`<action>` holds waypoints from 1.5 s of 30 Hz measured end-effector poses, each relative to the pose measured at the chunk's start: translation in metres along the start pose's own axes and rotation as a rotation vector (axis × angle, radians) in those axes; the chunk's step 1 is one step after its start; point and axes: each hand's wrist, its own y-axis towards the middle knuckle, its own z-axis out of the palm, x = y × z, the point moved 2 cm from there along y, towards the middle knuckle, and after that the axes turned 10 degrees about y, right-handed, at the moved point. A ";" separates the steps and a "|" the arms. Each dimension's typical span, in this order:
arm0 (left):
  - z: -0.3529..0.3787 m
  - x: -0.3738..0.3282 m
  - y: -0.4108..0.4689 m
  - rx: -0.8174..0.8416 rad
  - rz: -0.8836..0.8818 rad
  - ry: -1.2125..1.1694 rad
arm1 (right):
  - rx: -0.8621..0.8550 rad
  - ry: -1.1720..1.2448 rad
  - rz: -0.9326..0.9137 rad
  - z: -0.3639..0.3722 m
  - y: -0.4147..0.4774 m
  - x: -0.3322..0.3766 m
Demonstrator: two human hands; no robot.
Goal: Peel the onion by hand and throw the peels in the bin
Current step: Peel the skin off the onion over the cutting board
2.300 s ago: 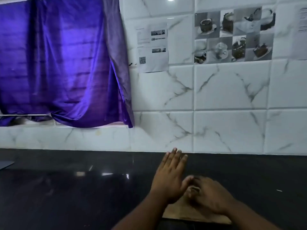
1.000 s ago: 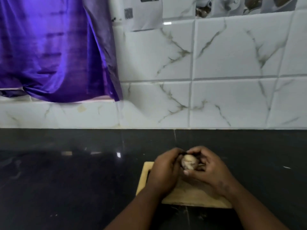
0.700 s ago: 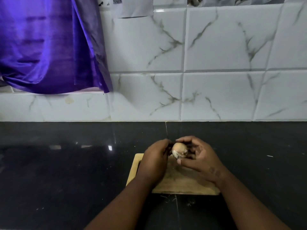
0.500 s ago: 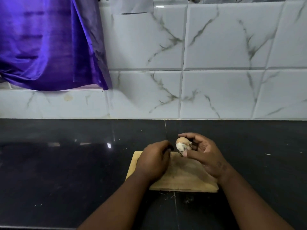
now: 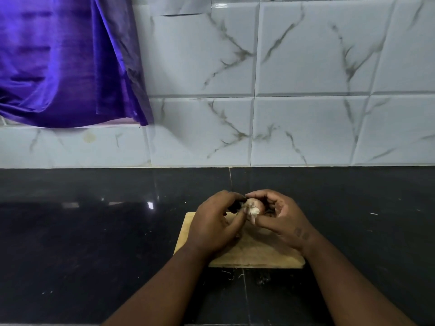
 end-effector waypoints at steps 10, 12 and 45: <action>-0.002 -0.003 0.000 -0.038 0.050 0.052 | -0.020 -0.015 -0.007 -0.001 0.000 -0.001; -0.001 -0.002 0.000 -0.039 0.025 0.076 | -0.018 -0.008 -0.004 0.000 0.000 -0.002; -0.005 -0.004 -0.002 -0.085 0.038 0.104 | -0.043 0.237 0.124 0.001 -0.002 0.002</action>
